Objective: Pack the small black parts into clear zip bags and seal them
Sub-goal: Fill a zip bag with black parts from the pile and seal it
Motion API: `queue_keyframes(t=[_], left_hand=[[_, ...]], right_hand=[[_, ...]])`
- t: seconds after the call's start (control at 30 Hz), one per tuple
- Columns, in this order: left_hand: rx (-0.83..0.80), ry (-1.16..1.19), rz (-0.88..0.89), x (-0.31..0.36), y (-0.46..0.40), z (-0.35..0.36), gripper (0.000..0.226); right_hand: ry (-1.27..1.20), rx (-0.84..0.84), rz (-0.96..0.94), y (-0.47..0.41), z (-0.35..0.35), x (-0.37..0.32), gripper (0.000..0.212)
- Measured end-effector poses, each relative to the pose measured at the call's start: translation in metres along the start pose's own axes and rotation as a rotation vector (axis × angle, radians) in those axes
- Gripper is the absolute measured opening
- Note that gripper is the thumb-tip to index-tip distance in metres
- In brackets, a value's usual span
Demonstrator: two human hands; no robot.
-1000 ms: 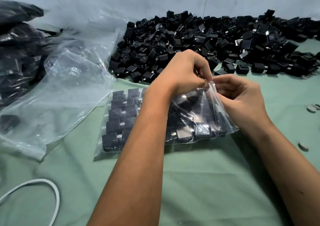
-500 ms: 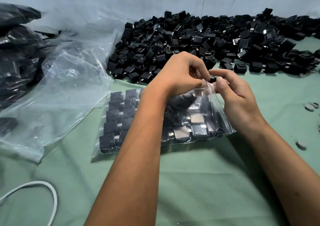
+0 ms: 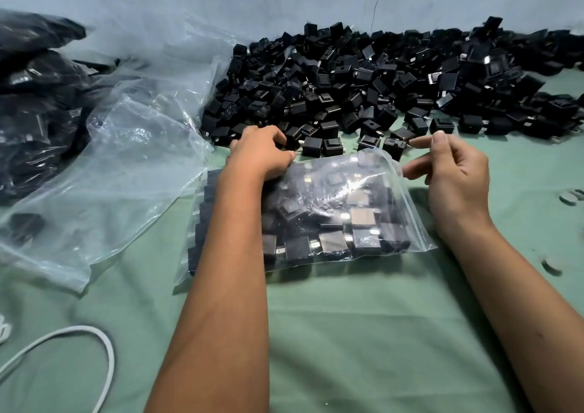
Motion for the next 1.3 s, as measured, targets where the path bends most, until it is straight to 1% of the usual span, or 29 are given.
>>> queue_keyframes(t=[0.07, 0.13, 0.2, 0.23, 0.3, 0.4, 0.47, 0.6, 0.7, 0.83, 0.9, 0.93, 1.0, 1.03, 1.07, 1.13, 1.17, 1.23, 1.3], left_hand=[[-0.02, 0.001, 0.055, 0.002, -0.001, 0.001, 0.035], [-0.037, 0.034, 0.087, 0.008, 0.0, 0.002, 0.024], [-0.023, 0.037, 0.117, 0.015, 0.0, 0.003, 0.012], [-0.007, 0.022, 0.129, 0.018, 0.0, 0.004, 0.009], [0.041, 0.013, 0.127, 0.023, 0.0, 0.006, 0.013], [0.113, 0.055, 0.077, 0.025, -0.001, 0.007, 0.014], [0.15, 0.079, 0.037, 0.025, -0.001, 0.007, 0.019], [0.23, 0.104, 0.012, 0.027, 0.001, 0.005, 0.025], [0.34, 0.126, -0.019, 0.027, 0.001, 0.0, 0.023], [0.54, 0.118, -0.024, 0.029, 0.004, -0.01, 0.027], [0.565, 0.194, 0.004, 0.036, 0.006, -0.013, 0.027], [0.539, 0.292, 0.023, 0.041, 0.006, -0.012, 0.027], [0.391, 0.605, 0.084, 0.057, 0.009, -0.007, 0.03], [0.295, 0.753, 0.12, 0.066, 0.012, -0.005, 0.03], [0.192, 0.854, 0.148, 0.075, 0.014, -0.002, 0.03], [0.001, 0.938, 0.163, 0.092, 0.019, 0.006, 0.029], [-0.078, 0.952, 0.169, 0.099, 0.021, 0.011, 0.029], [-0.157, 0.962, 0.175, 0.107, 0.023, 0.019, 0.031], [-0.159, 0.975, 0.178, 0.112, 0.024, 0.025, 0.033]], right_hand=[[-0.019, 0.001, 0.04, -0.002, 0.001, 0.005, 0.039], [-0.024, -0.016, 0.042, -0.003, 0.002, 0.008, 0.037], [-0.021, -0.03, 0.035, -0.004, 0.003, 0.009, 0.036], [-0.02, -0.034, 0.034, -0.004, 0.003, 0.009, 0.036], [-0.02, -0.034, 0.039, -0.004, 0.002, 0.01, 0.036], [-0.046, -0.032, 0.057, -0.005, 0.002, 0.01, 0.035], [-0.056, -0.031, 0.061, -0.005, 0.003, 0.01, 0.035], [-0.061, -0.028, 0.061, -0.004, 0.003, 0.01, 0.035], [-0.063, -0.025, 0.063, -0.005, 0.002, 0.01, 0.036], [-0.062, -0.01, 0.041, -0.004, 0.001, 0.008, 0.034], [-0.041, 0.012, -0.02, -0.002, 0.0, 0.003, 0.029], [-0.025, 0.014, -0.066, -0.001, -0.001, -0.001, 0.024], [0.012, -0.018, -0.173, 0.002, -0.002, -0.008, 0.012], [0.037, -0.053, -0.226, 0.004, -0.002, -0.011, 0.015], [0.065, -0.099, -0.276, 0.007, -0.001, -0.014, 0.026], [0.114, -0.195, -0.337, 0.011, 0.001, -0.017, 0.048], [0.125, -0.233, -0.354, 0.013, 0.003, -0.019, 0.054], [0.108, -0.255, -0.364, 0.015, 0.004, -0.02, 0.056], [0.062, -0.211, -0.353, 0.013, 0.002, -0.021, 0.045]])
Point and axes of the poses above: each hand's wrist, its own y-axis away from the middle knuckle, its own z-axis out of the palm, x = y × z, the point moved 3 cm from there along -y, towards the middle knuckle, and after that the axes turned 11 degrees about z, right-handed, at the moved point
